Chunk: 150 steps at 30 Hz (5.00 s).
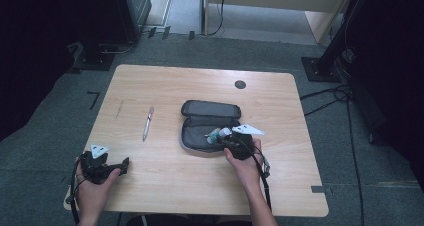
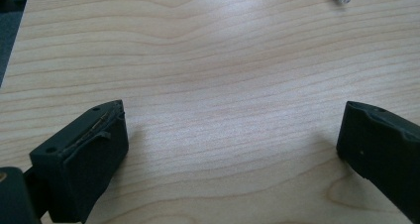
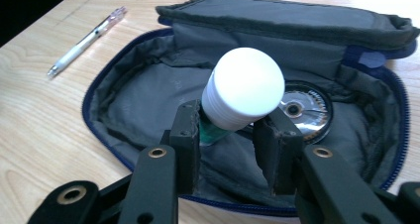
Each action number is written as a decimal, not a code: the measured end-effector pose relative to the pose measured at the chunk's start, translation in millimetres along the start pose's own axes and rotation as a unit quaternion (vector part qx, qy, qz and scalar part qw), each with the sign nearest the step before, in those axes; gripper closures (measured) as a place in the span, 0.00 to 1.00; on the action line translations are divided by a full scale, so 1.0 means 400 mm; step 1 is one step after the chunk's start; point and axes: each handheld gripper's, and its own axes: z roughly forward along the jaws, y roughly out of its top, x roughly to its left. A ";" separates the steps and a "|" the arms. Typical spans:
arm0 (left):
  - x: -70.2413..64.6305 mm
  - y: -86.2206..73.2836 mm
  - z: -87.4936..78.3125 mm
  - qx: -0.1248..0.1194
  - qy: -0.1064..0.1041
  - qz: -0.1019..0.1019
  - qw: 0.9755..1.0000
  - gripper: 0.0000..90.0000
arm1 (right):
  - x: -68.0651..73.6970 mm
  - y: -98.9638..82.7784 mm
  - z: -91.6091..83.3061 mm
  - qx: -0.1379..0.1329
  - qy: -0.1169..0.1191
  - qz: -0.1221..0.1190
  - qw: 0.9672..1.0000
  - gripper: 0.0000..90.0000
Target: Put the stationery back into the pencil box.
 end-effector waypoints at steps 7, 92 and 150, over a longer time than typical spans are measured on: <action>0.000 0.000 0.000 0.000 0.000 0.000 1.000 0.00 | -0.023 -0.001 0.004 0.002 -0.015 0.002 1.000 0.65; 0.000 0.000 0.000 0.000 0.002 -0.002 1.000 0.00 | -0.223 -0.094 -0.234 -0.007 -0.094 0.014 0.995 0.00; -0.024 0.059 -0.007 -0.026 -0.009 -0.029 0.999 0.00 | -0.347 -0.265 -0.317 0.054 -0.177 -0.004 0.983 0.00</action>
